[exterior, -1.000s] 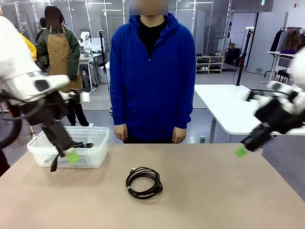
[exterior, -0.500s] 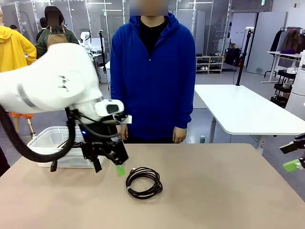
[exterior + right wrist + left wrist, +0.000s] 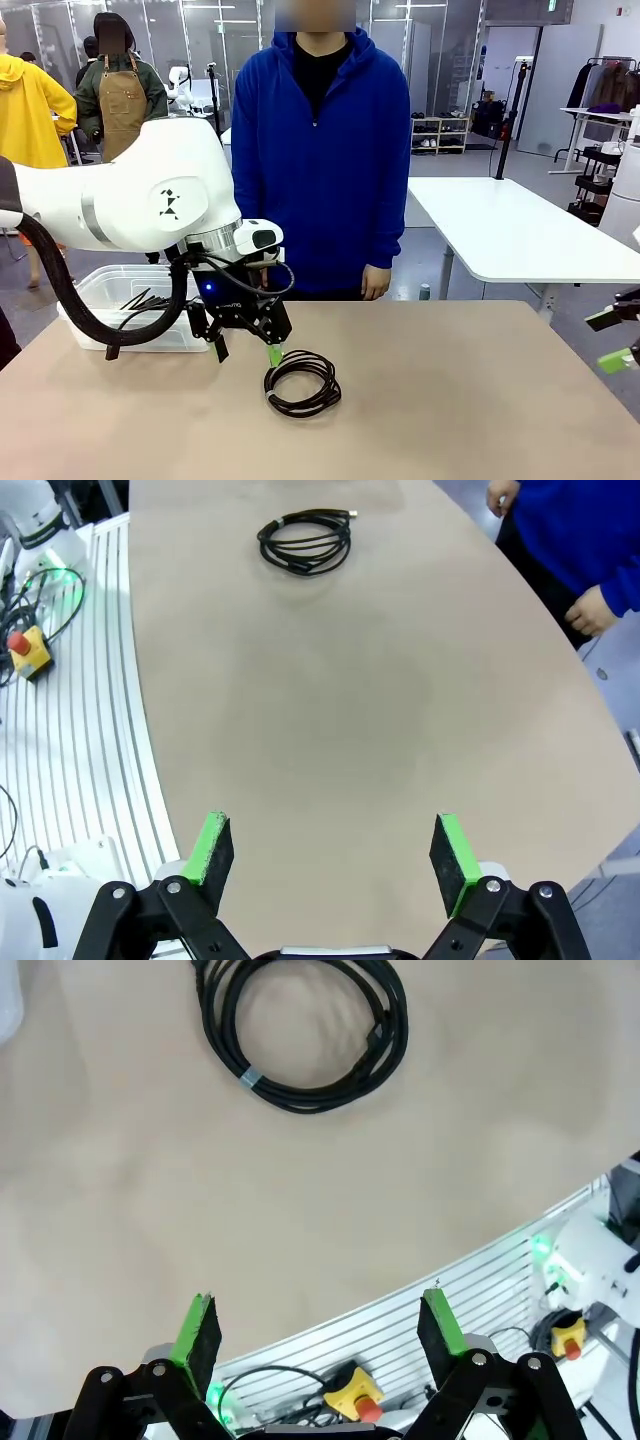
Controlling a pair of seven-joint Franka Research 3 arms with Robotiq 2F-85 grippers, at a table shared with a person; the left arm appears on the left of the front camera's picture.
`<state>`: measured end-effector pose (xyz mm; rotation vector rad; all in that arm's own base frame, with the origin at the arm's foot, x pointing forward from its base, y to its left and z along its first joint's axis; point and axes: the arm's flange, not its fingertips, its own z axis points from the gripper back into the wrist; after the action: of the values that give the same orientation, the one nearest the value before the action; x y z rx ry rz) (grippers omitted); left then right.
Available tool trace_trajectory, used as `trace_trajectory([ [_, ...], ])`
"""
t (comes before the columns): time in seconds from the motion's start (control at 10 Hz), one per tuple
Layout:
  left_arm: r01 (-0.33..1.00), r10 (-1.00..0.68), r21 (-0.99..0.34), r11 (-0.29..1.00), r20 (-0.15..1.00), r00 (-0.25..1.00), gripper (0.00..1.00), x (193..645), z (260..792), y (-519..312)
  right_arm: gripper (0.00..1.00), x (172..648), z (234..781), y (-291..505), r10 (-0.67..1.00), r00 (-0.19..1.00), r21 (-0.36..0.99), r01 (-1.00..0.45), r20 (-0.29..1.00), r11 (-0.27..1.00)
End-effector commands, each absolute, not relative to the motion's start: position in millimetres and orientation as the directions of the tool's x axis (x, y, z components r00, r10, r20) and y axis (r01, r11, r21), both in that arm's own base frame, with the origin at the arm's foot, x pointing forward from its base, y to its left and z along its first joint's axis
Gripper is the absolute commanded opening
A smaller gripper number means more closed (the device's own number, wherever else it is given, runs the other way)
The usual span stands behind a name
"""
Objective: Organize and store the cables.
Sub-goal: Place the USB Extension Cable into the Organizing box.
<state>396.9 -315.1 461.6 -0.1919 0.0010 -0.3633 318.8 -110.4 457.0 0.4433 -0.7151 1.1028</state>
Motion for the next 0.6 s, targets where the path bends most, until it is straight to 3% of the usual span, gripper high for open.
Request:
trace_trajectory([
  [0.0,0.377,-0.381,-0.192,0.906,0.018,0.924,1.00,392,465,-310,1.00,314,466,-111,0.627,0.274,-0.019,-0.908,0.729,0.419],
  [0.1,0.353,-0.353,-0.187,0.917,0.033,0.935,1.00,397,462,-315,1.00,314,466,-111,0.627,0.274,-0.019,-0.908,0.729,0.419],
  [0.3,0.016,-0.003,-0.102,0.995,0.121,0.993,1.00,414,430,-331,1.00,314,466,-111,0.627,0.274,-0.019,-0.908,0.729,0.419],
  [0.5,-0.212,0.212,-0.024,0.977,0.209,0.955,1.00,438,402,-340,1.00,314,466,-111,0.627,0.274,-0.019,-0.908,0.729,0.419],
])
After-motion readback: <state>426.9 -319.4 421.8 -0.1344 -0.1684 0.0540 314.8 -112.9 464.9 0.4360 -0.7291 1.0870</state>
